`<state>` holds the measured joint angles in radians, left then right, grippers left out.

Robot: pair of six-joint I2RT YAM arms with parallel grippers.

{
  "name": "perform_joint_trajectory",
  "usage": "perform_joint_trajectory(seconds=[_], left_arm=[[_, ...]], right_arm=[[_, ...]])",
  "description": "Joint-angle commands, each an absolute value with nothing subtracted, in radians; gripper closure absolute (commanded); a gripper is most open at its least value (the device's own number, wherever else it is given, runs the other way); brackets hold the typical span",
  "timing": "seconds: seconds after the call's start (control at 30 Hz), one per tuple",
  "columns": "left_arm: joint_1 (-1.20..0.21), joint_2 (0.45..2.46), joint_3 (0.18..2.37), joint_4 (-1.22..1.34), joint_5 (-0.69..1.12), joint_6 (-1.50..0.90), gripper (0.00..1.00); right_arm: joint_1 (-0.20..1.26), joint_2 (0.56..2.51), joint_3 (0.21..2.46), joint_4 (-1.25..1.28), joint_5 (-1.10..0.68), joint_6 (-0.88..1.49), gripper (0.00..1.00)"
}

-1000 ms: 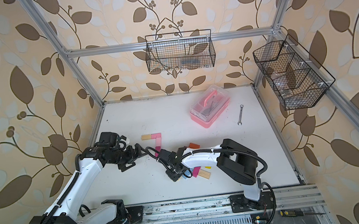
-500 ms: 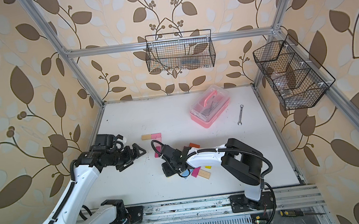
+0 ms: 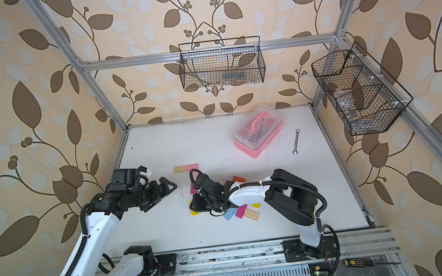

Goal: Assemble the number 7 with building blocks
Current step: Assemble the building block at the center of the board.

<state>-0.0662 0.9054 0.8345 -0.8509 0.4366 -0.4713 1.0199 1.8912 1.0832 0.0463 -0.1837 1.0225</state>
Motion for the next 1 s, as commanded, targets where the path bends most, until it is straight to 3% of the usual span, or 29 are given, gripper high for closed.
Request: perform_joint_trajectory(seconds=[0.0,0.53,0.8,0.97], left_arm=[[-0.068,0.905,0.83,-0.856,0.446,-0.467,0.01],[-0.068,0.929,0.829,-0.85,0.462,-0.463,0.01],[-0.068,0.935,0.828,-0.851,0.464,-0.463,0.01],[-0.069,0.939,0.828,-0.851,0.477,-0.462,0.01]], right_arm=[[1.004,1.922,1.095,0.072,-0.158,1.066,0.72],[0.981,1.98,1.104,0.099,-0.143,1.084,0.71],[0.983,1.979,1.093,0.116,-0.148,1.095,0.52],[0.978,1.941,1.054,0.161,-0.155,1.107,0.48]])
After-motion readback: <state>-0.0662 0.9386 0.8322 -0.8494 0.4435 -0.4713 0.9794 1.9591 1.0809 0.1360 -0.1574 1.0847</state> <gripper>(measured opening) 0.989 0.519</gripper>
